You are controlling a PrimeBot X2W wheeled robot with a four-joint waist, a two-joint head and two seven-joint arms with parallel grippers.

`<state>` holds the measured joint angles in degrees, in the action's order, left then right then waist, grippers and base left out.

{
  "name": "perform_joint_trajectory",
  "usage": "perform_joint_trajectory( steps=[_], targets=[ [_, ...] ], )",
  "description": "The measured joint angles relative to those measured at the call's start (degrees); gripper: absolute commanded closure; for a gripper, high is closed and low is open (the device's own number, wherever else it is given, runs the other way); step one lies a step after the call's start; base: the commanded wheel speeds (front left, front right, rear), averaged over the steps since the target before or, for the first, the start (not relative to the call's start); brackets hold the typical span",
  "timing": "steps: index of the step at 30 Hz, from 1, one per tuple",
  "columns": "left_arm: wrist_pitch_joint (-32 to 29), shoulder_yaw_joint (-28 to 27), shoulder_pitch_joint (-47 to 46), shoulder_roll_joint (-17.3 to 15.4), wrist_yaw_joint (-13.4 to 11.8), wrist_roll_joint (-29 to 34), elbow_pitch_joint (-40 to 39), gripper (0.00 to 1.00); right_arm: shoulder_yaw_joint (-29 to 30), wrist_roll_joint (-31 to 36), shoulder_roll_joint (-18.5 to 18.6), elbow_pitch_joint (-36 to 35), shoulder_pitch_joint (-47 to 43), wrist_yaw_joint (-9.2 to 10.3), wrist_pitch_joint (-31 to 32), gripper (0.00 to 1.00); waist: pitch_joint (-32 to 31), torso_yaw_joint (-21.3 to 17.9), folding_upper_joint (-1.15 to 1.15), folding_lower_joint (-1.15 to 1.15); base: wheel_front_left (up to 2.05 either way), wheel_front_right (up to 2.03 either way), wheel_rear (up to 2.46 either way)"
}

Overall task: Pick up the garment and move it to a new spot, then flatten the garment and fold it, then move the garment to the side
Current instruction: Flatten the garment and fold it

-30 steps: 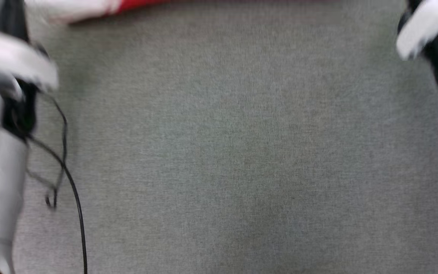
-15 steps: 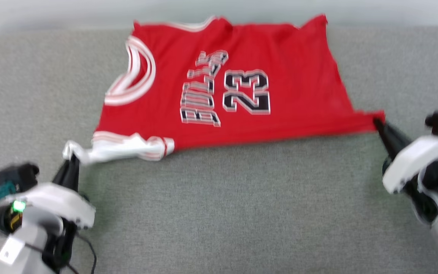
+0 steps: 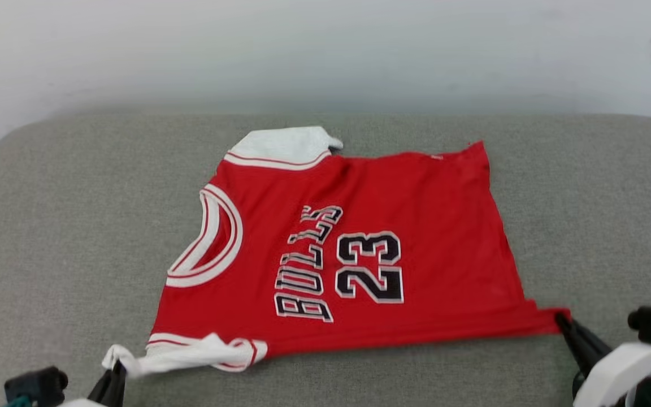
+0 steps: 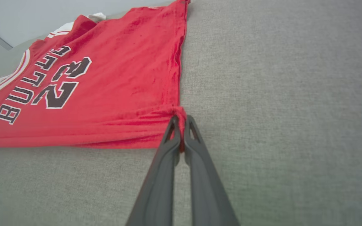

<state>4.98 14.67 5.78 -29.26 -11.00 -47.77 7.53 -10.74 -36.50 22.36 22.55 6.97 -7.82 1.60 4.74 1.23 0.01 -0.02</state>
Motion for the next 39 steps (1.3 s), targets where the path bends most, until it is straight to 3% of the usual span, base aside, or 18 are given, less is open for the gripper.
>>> perform_joint_trajectory(
  steps=[10, 17, 23, 39],
  targets=[
    [-2.93, -0.88, 10.75, -1.46, -4.76, -1.75, -9.54, 1.0, 12.17, 7.95, -8.48, -16.58, -17.37, 0.24, 12.4, 1.0, -3.14, 0.29, 0.0, 0.0, 0.0, 0.0, 0.0],
    [-3.88, -0.64, 9.6, -2.53, -5.31, -1.19, -12.15, 1.0, 16.1, 12.36, -12.63, -24.04, -19.9, 0.25, 17.74, 1.0, -2.89, 0.23, 0.0, 0.02, 0.0, 0.0, 0.0],
    [-3.96, 0.49, 0.52, -2.59, -3.27, 0.71, -9.83, 1.0, 15.5, 14.44, -12.95, -23.73, -14.66, 0.26, 19.64, 1.0, -0.97, -0.17, 0.0, 0.02, 0.0, 0.0, 0.0],
    [-0.54, 2.48, -18.96, 0.85, 3.79, 2.23, 4.88, 1.0, 8.83, 13.08, -10.16, -11.83, 3.09, 0.27, 17.31, 1.0, 8.56, -1.76, 0.0, 0.03, 0.0, 0.0, 0.0]
  ],
)
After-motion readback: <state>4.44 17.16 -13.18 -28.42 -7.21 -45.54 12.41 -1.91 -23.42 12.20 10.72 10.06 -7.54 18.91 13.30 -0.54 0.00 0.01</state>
